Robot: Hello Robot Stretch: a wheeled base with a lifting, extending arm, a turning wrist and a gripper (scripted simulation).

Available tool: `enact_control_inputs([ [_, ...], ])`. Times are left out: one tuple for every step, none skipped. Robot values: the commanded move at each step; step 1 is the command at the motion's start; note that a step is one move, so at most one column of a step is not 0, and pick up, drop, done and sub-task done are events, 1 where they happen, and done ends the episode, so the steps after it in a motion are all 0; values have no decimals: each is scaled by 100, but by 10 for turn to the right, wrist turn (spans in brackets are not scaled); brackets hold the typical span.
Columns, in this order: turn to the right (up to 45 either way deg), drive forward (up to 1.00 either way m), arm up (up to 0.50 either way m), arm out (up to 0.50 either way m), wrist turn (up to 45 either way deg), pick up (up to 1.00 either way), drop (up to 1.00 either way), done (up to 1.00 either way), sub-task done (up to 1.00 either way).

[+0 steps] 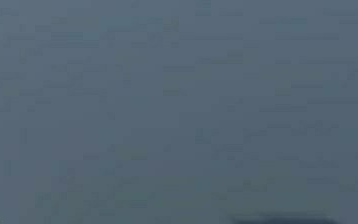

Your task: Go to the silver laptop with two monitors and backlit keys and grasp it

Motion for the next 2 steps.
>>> enact_control_inputs([
  [0, 0, 0, 0, 0, 100, 0, 0, 0],
  [0, 0, 10, 0, 0, 0, 0, 0, 0],
])
